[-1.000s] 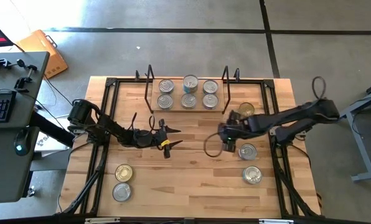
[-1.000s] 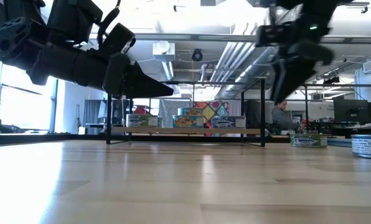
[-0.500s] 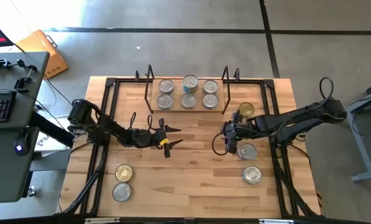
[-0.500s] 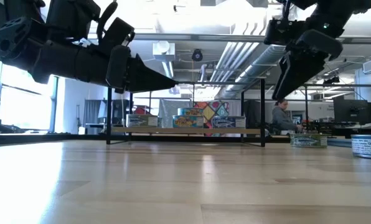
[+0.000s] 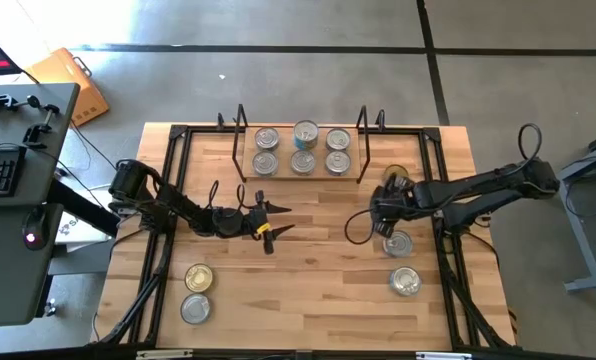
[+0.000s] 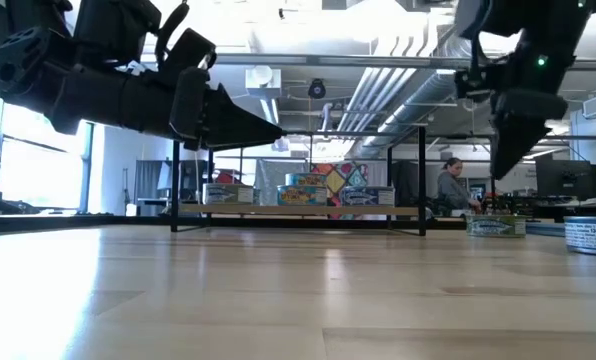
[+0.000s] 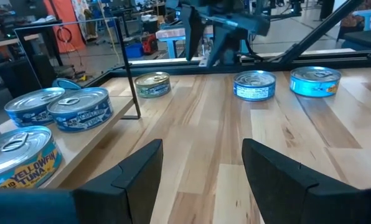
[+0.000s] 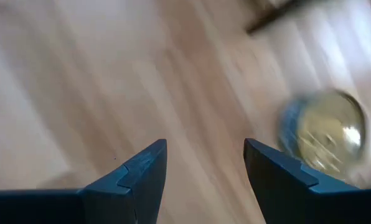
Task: Stack canned seafood by type on shelf
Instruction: Stack the blue tuna can on top of the blue tuna can on the shelf
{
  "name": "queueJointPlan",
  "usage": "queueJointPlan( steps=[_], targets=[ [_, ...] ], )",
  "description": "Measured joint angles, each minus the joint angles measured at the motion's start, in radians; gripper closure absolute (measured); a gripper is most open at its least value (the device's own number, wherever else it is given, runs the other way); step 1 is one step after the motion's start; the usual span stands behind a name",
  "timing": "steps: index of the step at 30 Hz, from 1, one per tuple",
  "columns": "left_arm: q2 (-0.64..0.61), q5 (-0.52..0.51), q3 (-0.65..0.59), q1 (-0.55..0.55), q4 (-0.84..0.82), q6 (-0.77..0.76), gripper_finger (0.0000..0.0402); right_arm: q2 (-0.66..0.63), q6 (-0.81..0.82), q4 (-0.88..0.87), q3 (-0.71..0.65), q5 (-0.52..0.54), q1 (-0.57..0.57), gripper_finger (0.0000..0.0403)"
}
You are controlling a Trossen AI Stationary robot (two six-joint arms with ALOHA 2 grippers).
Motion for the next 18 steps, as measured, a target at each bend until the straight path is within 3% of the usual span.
queueJointPlan(
  steps=[4,8,13,18],
  targets=[
    [0.0,0.0,0.0,-0.003,-0.003,-0.021,0.019,0.0,0.019,-0.079,0.0,-0.032,-0.015,0.0198],
    [0.0,0.003,0.0,-0.015,-0.008,-0.043,0.019,0.0,0.007,-0.073,0.0,-0.21,0.025,0.0199],
    [0.0,0.003,0.0,-0.014,-0.008,-0.042,0.019,0.0,0.191,-0.057,0.0,-0.326,0.146,0.0199],
    [0.0,0.002,0.0,-0.015,-0.007,-0.043,0.019,0.0,0.397,-0.064,-0.027,-0.328,0.26,0.0209]
  ],
)
